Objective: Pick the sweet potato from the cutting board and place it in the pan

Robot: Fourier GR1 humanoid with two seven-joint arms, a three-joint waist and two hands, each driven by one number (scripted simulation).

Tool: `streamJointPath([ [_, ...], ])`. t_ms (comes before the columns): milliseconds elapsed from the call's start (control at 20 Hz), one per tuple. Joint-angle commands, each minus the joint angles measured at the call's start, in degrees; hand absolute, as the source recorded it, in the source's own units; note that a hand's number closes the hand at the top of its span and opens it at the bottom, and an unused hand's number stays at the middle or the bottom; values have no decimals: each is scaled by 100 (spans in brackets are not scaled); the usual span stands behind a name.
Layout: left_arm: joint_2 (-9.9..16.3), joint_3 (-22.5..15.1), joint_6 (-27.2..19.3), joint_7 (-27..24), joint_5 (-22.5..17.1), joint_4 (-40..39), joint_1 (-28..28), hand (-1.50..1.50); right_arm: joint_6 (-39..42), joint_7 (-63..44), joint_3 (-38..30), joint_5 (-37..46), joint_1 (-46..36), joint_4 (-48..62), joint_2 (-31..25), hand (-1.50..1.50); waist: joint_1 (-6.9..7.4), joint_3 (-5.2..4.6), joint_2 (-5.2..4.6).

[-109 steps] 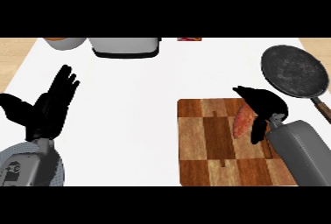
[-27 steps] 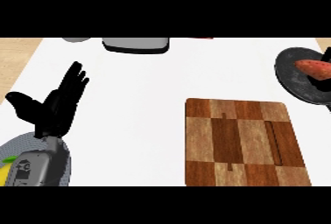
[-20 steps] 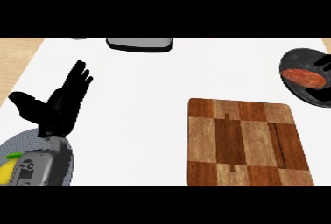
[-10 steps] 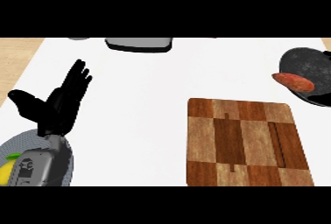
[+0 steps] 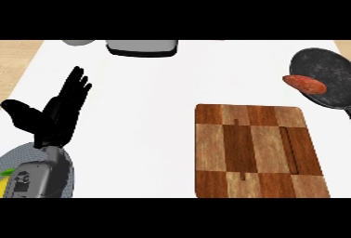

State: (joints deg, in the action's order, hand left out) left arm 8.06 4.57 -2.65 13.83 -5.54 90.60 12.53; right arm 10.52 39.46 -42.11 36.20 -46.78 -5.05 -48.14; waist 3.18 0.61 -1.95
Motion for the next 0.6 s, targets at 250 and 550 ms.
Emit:
streamJointPath([
  [250, -3, 103, -46, -182, 11, -98, -27, 0, 2132, 758, -489, -557, 781, 176, -711, -150, -157, 16, 8],
  [550, 10, 59, 47, -187, -12, -66, -118, 0, 2371, 796, -521, -651, 1045, -57, -861, -150, -106, 15, 32],
])
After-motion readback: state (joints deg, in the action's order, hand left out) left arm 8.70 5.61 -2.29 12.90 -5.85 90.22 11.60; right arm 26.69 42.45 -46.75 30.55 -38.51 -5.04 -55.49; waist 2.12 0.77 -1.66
